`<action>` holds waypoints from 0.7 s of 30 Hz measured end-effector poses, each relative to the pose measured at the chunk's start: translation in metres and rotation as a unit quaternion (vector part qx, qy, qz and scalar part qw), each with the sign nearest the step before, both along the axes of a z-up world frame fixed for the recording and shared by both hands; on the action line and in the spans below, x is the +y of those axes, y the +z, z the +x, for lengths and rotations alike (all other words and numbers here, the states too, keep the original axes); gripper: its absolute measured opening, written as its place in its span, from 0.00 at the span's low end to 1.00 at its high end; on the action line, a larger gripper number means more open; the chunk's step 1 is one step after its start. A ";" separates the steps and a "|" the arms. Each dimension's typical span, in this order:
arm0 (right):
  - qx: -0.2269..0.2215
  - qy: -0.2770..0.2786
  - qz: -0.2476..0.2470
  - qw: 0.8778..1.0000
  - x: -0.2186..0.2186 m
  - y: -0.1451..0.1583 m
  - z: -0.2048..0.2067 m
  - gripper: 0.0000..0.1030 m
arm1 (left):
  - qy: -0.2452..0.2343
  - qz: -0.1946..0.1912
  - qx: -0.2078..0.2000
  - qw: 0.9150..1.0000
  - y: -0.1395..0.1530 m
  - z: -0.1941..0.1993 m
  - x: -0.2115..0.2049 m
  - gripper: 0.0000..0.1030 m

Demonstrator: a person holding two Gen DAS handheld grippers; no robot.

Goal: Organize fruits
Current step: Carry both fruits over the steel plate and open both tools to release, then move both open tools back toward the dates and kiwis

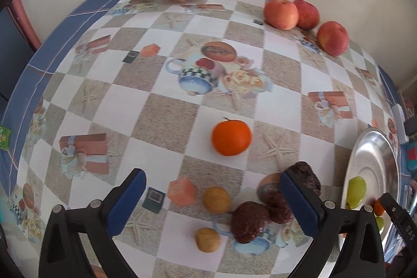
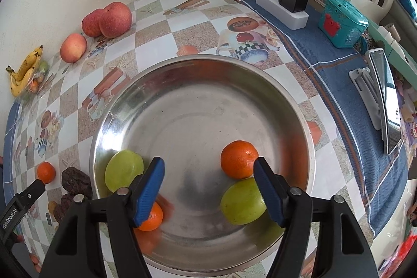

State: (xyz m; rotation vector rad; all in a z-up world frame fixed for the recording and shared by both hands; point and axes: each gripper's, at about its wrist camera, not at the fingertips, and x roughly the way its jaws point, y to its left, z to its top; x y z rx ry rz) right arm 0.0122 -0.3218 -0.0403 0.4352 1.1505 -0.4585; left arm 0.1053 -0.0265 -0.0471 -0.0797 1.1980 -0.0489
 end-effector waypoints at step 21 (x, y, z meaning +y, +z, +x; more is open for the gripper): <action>-0.064 0.070 -0.001 0.996 0.036 0.012 0.015 0.94 | 0.050 -0.010 -0.020 0.999 0.008 0.007 0.043 1.00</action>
